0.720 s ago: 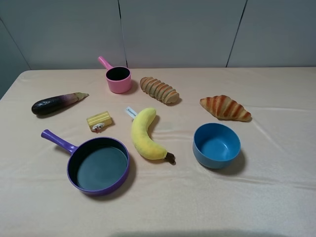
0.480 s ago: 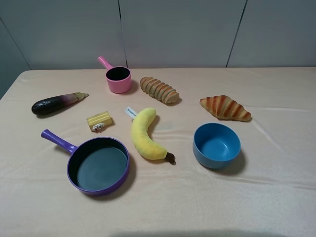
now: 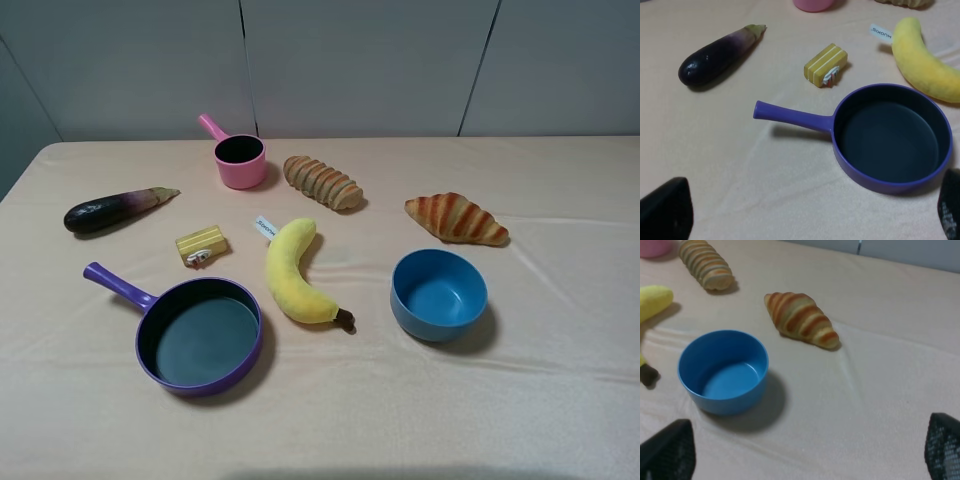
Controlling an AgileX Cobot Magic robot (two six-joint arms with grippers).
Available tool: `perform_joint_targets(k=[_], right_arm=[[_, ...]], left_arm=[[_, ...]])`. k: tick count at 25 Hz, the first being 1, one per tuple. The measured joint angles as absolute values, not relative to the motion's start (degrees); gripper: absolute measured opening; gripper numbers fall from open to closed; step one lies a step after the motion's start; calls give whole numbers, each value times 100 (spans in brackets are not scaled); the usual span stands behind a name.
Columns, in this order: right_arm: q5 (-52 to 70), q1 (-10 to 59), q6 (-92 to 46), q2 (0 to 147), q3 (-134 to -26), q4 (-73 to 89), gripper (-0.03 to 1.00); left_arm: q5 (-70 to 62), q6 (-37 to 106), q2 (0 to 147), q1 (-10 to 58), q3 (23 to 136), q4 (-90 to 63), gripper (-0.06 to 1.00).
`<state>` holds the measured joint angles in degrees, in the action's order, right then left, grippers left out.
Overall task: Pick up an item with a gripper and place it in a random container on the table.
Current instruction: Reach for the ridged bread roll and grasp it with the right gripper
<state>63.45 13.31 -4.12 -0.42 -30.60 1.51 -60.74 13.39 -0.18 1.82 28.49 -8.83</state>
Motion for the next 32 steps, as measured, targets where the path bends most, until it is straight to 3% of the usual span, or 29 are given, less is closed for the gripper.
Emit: perform_joint_targets(k=[32], right_arm=[[6355, 1331, -412, -42, -3060, 133, 69]], left_arm=[[-6074, 1339, -18, 182, 2849, -883, 99]])
